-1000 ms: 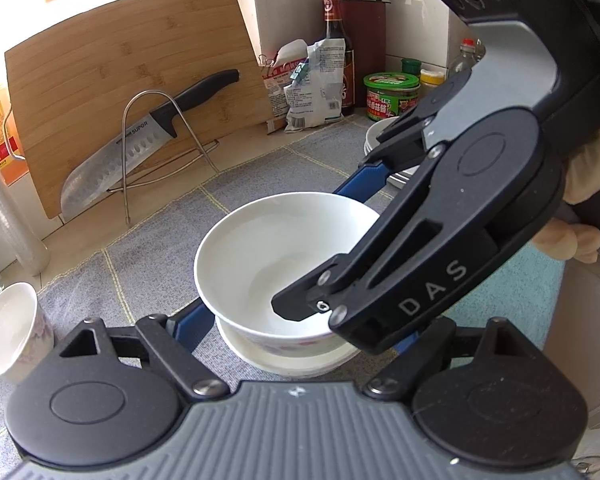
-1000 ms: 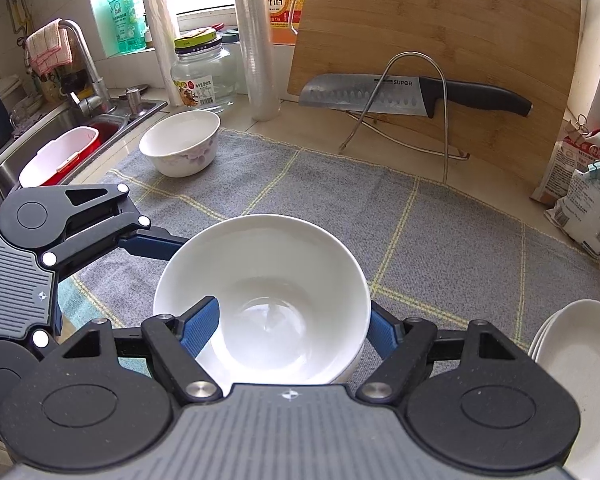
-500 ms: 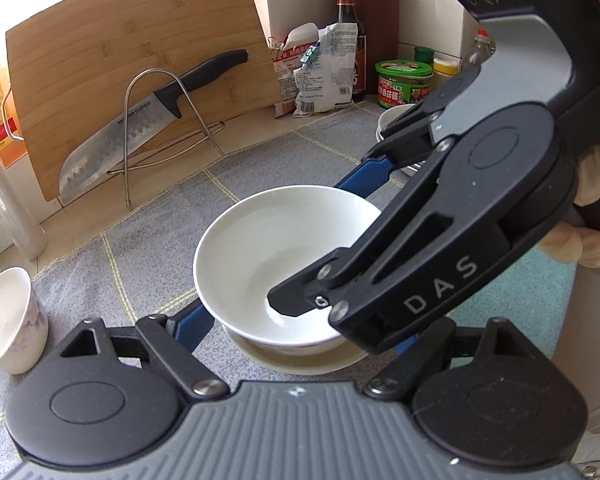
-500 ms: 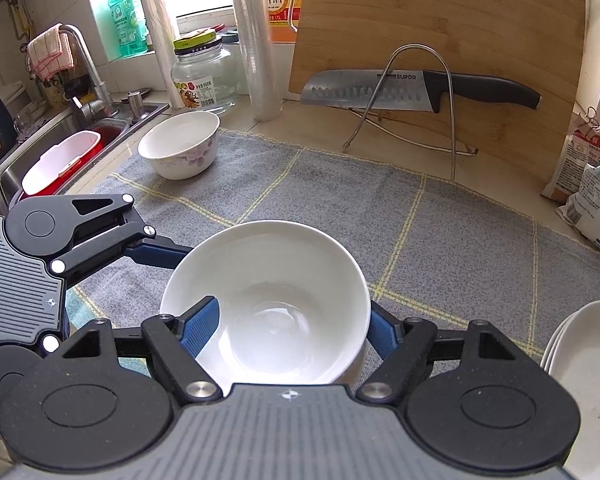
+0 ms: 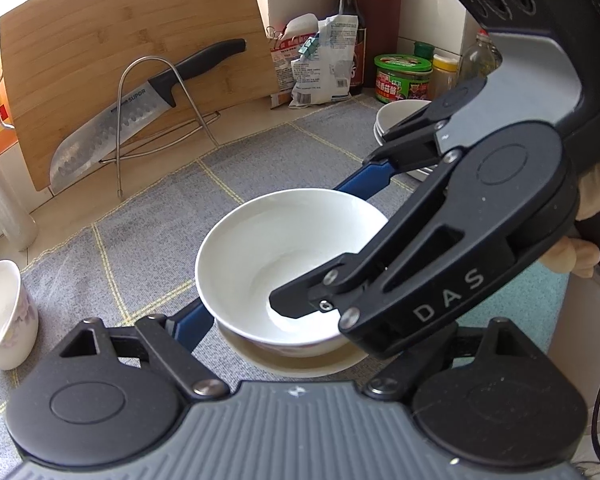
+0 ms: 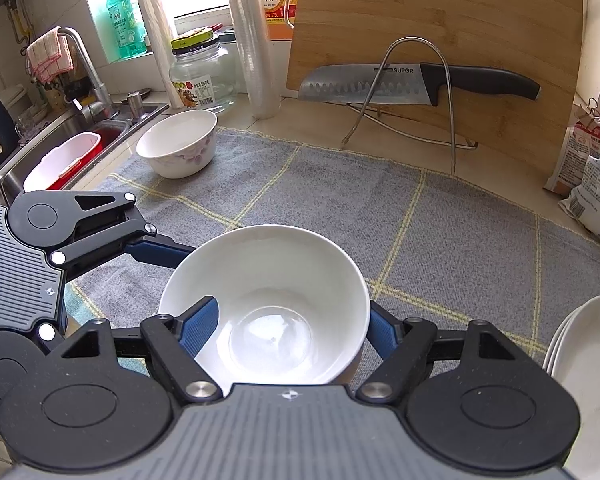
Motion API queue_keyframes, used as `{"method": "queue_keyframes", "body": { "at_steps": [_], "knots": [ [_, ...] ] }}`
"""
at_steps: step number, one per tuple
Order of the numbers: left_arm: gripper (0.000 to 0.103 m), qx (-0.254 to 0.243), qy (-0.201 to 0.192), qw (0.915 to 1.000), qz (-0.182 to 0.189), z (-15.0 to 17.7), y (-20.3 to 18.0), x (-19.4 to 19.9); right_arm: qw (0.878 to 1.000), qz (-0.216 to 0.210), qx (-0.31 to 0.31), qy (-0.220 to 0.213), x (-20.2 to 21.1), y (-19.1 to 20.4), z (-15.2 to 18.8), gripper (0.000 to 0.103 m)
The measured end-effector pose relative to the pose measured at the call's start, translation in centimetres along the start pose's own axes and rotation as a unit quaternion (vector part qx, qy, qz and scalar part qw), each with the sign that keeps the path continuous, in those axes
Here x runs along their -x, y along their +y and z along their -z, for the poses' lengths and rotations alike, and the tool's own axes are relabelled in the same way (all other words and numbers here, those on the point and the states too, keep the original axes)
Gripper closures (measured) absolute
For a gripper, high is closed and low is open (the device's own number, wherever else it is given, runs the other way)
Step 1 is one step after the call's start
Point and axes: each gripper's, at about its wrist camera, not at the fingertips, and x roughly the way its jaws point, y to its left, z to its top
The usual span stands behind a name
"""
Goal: Organize plates and bowls
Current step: 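Lower the held bowl with both tools into the flower-print bowl, then open both tools to release the bowl onto the flower-print bowl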
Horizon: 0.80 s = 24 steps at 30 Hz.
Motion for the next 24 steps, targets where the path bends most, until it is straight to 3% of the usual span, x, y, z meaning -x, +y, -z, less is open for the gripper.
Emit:
{"method": "queue_keyframes", "body": {
  "at_steps": [6, 10, 17, 24],
  "knots": [
    [0.012, 0.010, 0.010, 0.9998, 0.012, 0.1, 0.2, -0.1, 1.000, -0.001, -0.003, 0.000, 0.0, -0.2, 0.1, 0.021],
    [0.007, -0.009, 0.003, 1.0000, 0.001, 0.2, -0.1, 0.3, 1.000, -0.003, -0.002, 0.000, 0.1, -0.3, 0.3, 0.020],
    [0.005, -0.017, 0.000, 0.9999, 0.005, 0.8, 0.1, 1.7, 1.000, 0.013, 0.004, -0.012, 0.7, 0.1, 0.5, 0.000],
    [0.005, -0.012, -0.006, 0.9998, 0.012, 1.7, 0.5, 3.1, 0.999, 0.043, 0.020, -0.016, 0.8, 1.4, 1.3, 0.000]
  ]
}}
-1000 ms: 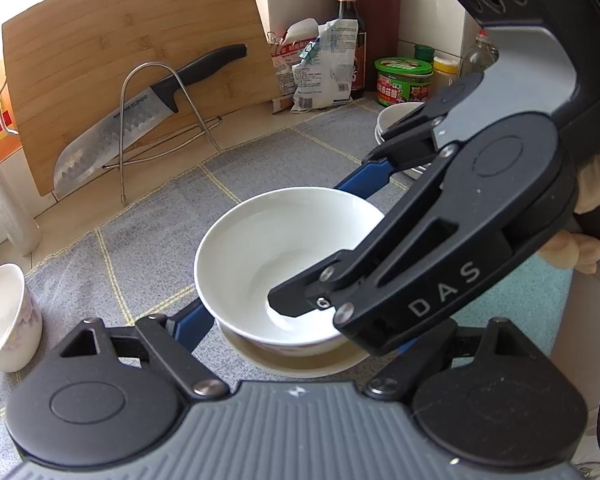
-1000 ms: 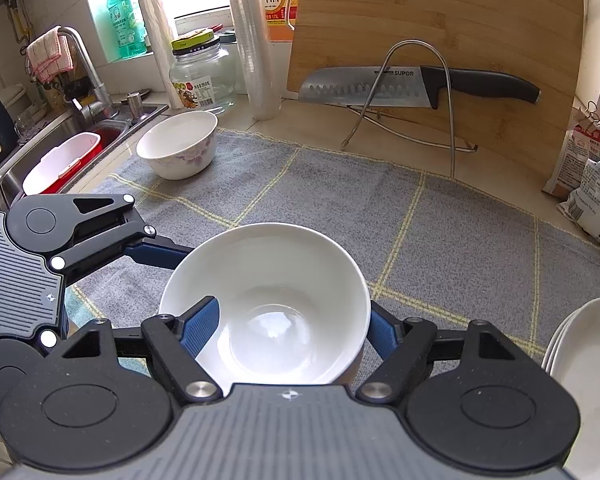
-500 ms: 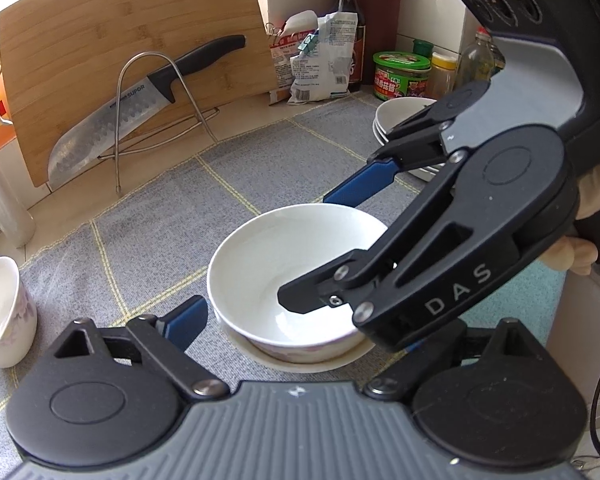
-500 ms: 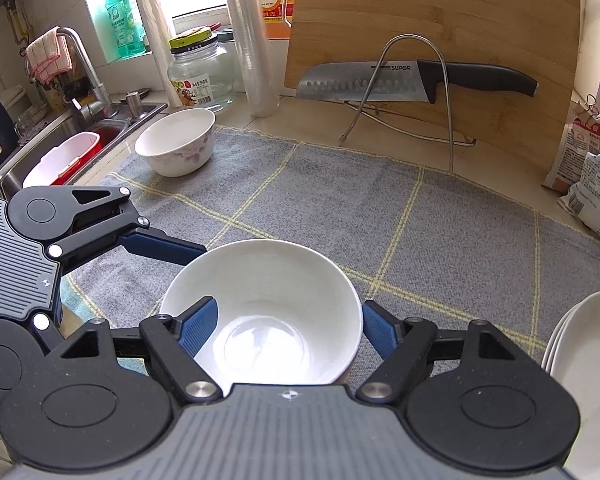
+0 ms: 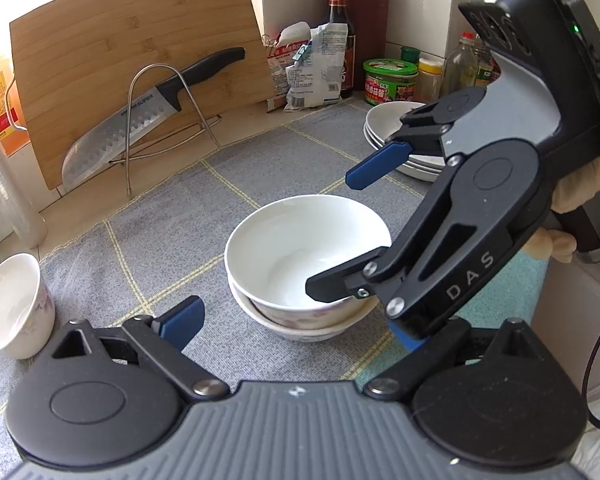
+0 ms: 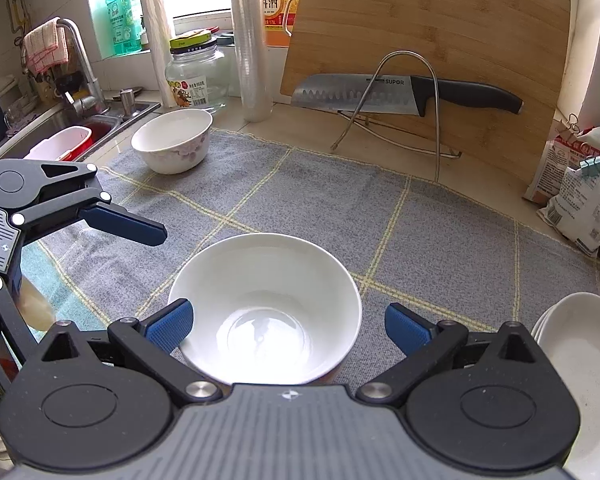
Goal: Organize plates and bowls
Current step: 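Move both tools to the plain white bowl beside the glass jar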
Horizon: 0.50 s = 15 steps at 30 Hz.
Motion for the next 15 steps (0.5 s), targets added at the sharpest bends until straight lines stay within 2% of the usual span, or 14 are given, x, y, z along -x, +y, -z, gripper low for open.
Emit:
{"method": "queue_keyframes", "body": {
  "at_steps": [8, 10, 15],
  "knots": [
    [0.005, 0.005, -0.005, 1.0000, 0.003, 1.2, 0.8, 0.9, 0.999, 0.034, -0.014, -0.006, 0.0, 0.7, 0.7, 0.000],
    [0.005, 0.010, -0.005, 0.9999, 0.007, 1.7, 1.3, 1.0, 0.998, 0.058, -0.014, -0.009, 0.1, 1.1, 1.0, 0.000],
    [0.005, 0.028, -0.012, 0.9995, 0.003, 2.7, 2.2, 1.5, 0.995, 0.084, -0.047, -0.016, 0.7, 1.4, 1.7, 0.000]
  ]
}}
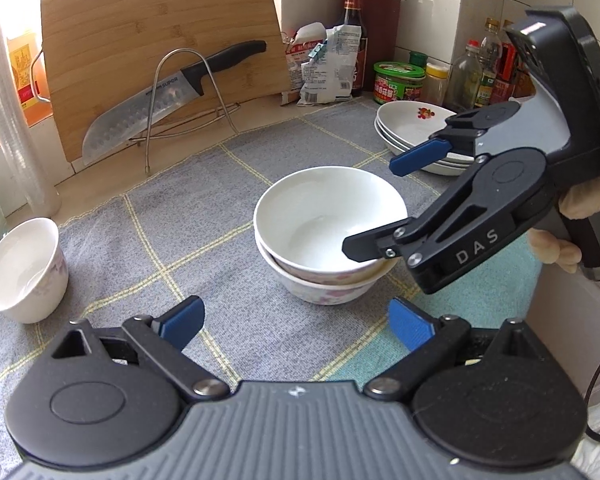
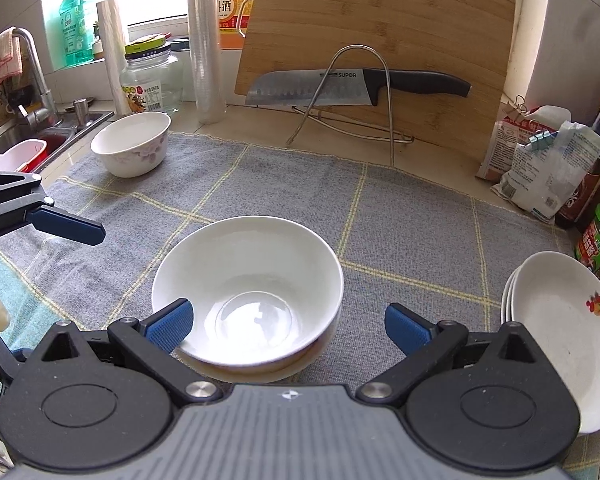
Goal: Organize plates and bowls
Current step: 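Move both tools to the plain white bowl beside the glass jar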
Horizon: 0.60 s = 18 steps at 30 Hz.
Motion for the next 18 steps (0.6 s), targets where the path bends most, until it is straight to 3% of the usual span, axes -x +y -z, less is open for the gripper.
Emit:
{"method": "queue_keyframes", "body": {
  "at_steps": [6, 12, 18],
  "knots": [
    [0.005, 0.070, -0.022, 0.9962, -0.046, 1.0, 1.7, 1.3, 0.999, 0.010, -0.017, -0.034, 2.2, 0.3, -0.4, 0.000],
    [0.005, 0.144, -0.035, 0.9819, -0.117, 1.8, 2.6, 2.4, 0.998, 0.009, 0.016, -0.058, 3.1, 0.8, -0.6, 0.000],
    [0.005, 0.170, -0.036, 0.9681, -0.181, 1.6, 2.1, 3.3, 0.995, -0.017, 0.057, -0.076, 3.7, 1.0, 0.1, 0.000]
  ]
}}
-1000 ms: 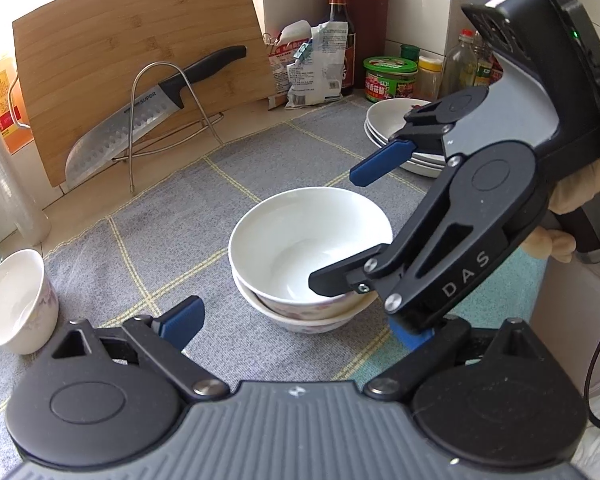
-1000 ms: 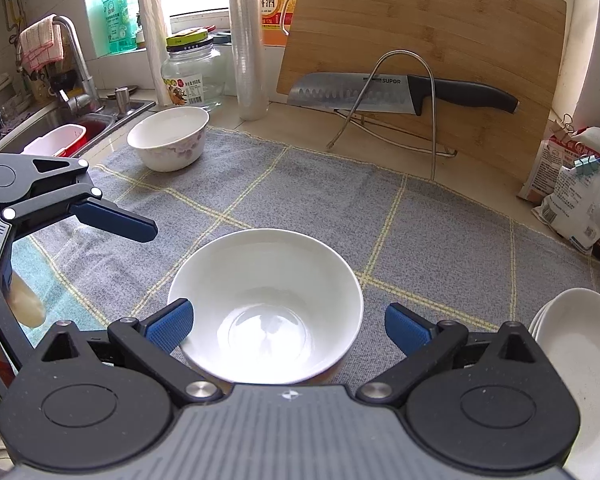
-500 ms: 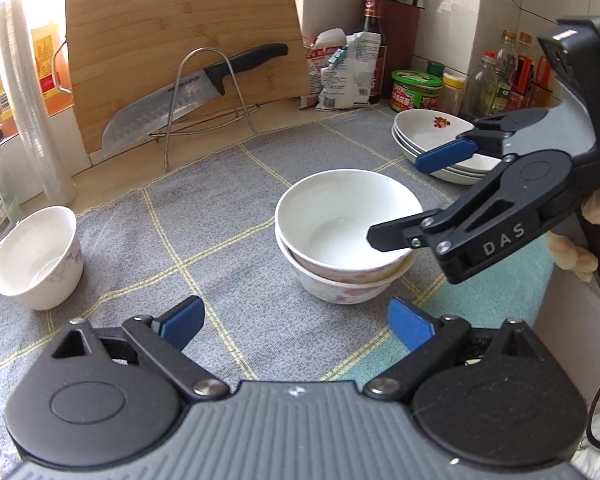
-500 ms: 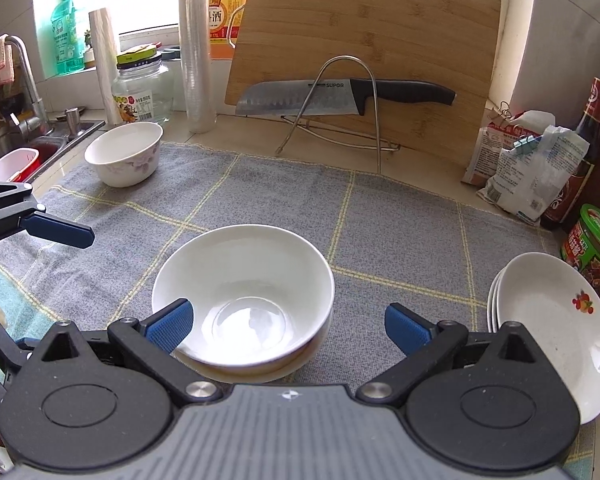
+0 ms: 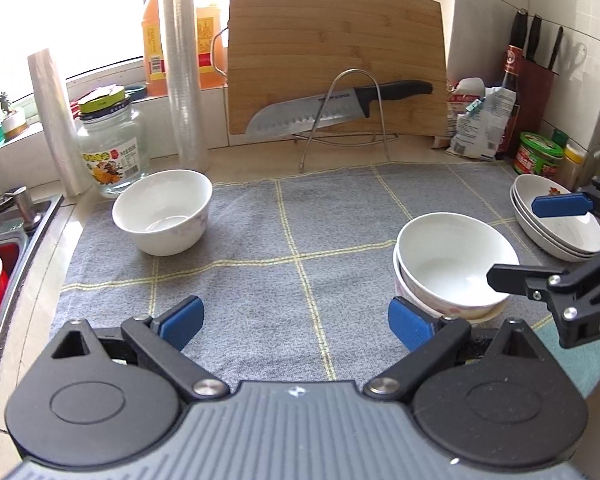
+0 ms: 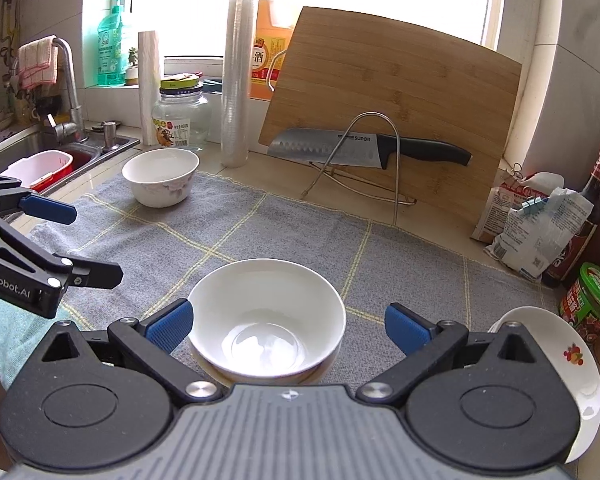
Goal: Organize plates and bowls
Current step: 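Move both tools to the plain white bowl beside the glass jar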
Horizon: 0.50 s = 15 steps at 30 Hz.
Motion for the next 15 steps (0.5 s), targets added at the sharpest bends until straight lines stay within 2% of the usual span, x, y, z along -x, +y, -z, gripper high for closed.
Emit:
{"method": "queue_keyframes", "body": {
  "at_steps": [7, 15],
  "knots": [
    [0.004, 0.034, 0.007, 0.9990, -0.026, -0.7, 1.3, 1.1, 0.998, -0.061, 0.005, -0.020, 0.0, 1.4, -0.1, 0.000],
    [0.004, 0.024, -0.001, 0.9992, -0.032, -3.1, 5.5, -0.1, 0.994, -0.086, 0.052, -0.033, -1.2, 5.8, -2.5, 0.000]
  ]
}}
